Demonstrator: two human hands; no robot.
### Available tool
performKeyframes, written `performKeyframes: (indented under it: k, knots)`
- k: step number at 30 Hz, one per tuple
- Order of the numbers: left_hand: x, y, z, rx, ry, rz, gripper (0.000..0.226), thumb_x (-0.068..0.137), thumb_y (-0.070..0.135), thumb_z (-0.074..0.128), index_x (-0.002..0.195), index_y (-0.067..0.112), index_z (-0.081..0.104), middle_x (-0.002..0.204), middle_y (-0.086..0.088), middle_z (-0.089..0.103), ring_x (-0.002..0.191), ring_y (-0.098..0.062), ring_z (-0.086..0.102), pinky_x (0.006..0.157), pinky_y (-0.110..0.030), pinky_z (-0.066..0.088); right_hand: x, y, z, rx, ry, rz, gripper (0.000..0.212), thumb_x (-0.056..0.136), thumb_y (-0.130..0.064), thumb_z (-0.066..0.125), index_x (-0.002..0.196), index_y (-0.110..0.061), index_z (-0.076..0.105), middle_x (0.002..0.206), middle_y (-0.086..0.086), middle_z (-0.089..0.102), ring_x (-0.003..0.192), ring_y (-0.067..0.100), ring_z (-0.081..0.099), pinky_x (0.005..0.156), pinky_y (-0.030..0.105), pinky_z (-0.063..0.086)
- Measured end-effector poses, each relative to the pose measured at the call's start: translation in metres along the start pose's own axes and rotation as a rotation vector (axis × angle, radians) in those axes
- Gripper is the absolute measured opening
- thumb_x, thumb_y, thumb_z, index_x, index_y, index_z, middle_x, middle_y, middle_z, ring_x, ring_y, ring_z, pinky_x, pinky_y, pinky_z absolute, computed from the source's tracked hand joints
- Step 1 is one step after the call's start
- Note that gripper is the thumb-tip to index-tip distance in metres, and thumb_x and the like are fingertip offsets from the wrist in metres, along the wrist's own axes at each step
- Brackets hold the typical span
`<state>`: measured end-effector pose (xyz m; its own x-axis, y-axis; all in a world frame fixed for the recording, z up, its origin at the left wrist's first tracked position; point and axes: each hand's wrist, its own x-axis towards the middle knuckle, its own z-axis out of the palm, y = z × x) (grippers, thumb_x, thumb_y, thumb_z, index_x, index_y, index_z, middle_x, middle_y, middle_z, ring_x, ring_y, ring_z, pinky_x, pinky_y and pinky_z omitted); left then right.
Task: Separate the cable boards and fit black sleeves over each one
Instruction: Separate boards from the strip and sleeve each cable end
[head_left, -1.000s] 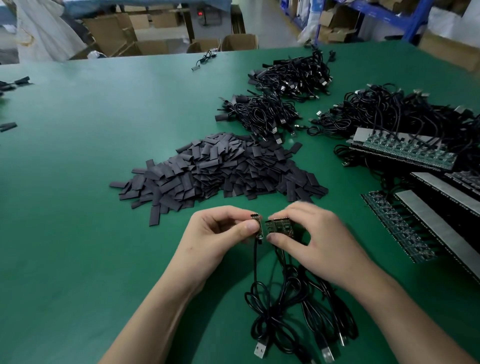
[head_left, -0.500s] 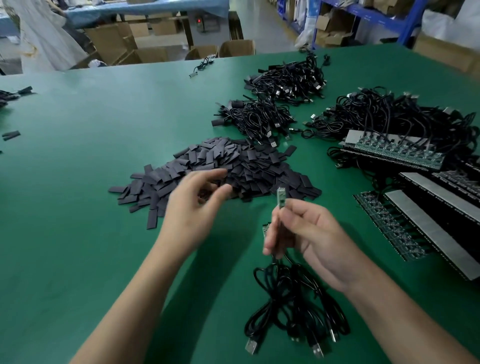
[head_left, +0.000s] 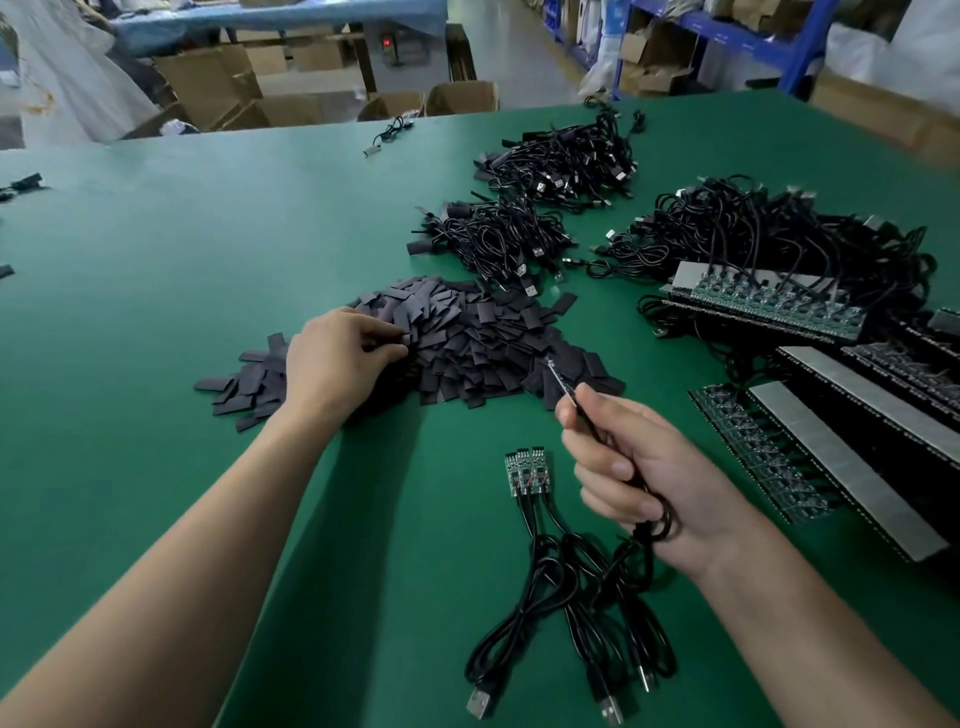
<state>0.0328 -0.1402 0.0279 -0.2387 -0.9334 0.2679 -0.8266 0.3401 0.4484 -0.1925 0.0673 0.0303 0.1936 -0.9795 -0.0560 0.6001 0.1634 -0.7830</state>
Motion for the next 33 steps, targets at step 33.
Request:
performKeyframes:
  k: [33]
  knots:
    - [-0.13, 0.033, -0.003, -0.725, -0.055, 0.264, 0.014, 0.079, 0.028, 0.08, 0.094, 0.029, 0.08, 0.096, 0.018, 0.076, 0.094, -0.01, 0.07, 0.074, -0.02, 0.048, -0.005, 0.002, 0.02, -1.177, 0.146, -0.098, 0.034, 0.096, -0.044, 0.055, 0.071, -0.021, 0.056, 0.055, -0.012, 0.032, 0.052, 0.007, 0.026, 0.05, 0.024, 0.021]
